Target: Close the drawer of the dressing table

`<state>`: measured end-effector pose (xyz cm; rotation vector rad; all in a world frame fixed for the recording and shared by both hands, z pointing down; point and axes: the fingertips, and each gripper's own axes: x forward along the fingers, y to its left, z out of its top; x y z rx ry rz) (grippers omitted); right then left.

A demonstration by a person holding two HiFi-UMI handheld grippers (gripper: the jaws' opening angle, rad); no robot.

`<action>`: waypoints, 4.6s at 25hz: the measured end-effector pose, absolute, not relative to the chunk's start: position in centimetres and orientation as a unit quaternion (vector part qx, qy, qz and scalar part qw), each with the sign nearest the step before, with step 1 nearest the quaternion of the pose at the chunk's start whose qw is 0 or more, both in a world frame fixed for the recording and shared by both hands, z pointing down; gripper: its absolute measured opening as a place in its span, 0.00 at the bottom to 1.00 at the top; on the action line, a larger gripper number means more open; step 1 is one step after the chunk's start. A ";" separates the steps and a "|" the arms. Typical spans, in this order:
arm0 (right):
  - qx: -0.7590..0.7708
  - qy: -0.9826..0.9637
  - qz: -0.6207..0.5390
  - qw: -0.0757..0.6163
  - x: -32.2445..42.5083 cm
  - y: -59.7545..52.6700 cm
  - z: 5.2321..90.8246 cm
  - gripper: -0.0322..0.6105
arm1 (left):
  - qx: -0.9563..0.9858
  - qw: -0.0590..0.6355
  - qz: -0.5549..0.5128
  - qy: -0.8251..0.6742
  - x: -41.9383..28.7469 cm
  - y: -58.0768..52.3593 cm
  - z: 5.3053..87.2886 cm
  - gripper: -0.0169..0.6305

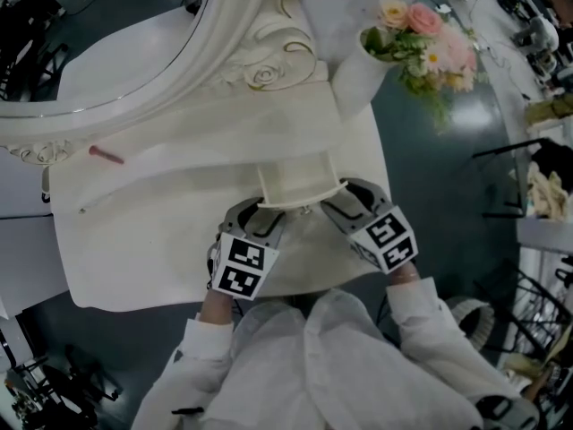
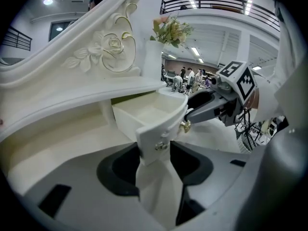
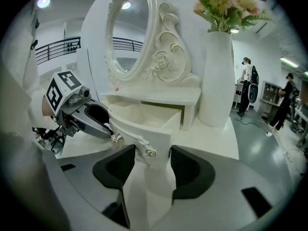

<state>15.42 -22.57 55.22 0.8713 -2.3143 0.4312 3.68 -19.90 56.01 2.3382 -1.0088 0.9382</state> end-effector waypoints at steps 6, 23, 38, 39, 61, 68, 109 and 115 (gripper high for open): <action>0.326 -0.883 0.157 0.298 15.5 -22.7 55.2 0.37 | 0.847 0.201 0.340 -0.356 3.8 -20.0 56.3 0.31; 0.349 -0.876 0.102 0.316 15.1 -23.2 54.3 0.36 | 0.847 0.163 0.358 -0.357 3.6 -21.3 56.2 0.30; 0.370 -0.870 0.094 0.311 14.9 -24.4 53.9 0.36 | 0.849 0.150 0.359 -0.358 3.2 -22.8 55.8 0.30; 0.370 -0.870 0.096 0.312 14.9 -24.4 54.0 0.36 | 0.849 0.151 0.360 -0.357 3.2 -22.9 55.9 0.30; 0.401 -0.859 0.141 0.284 14.8 -26.1 54.9 0.36 | 0.824 0.220 0.333 -0.401 1.9 -24.5 56.6 0.36; 0.417 -0.851 0.138 0.288 14.8 -26.9 54.9 0.36 | 0.813 0.232 0.332 -0.418 1.6 -25.2 56.5 0.36; 0.411 -0.852 0.148 0.290 14.1 -30.0 55.1 0.37 | 0.797 0.243 0.328 -0.445 1.4 -27.9 56.7 0.36; 0.412 -0.851 0.145 0.292 14.1 -30.2 54.9 0.37 | 0.797 0.237 0.325 -0.451 1.3 -28.1 56.4 0.36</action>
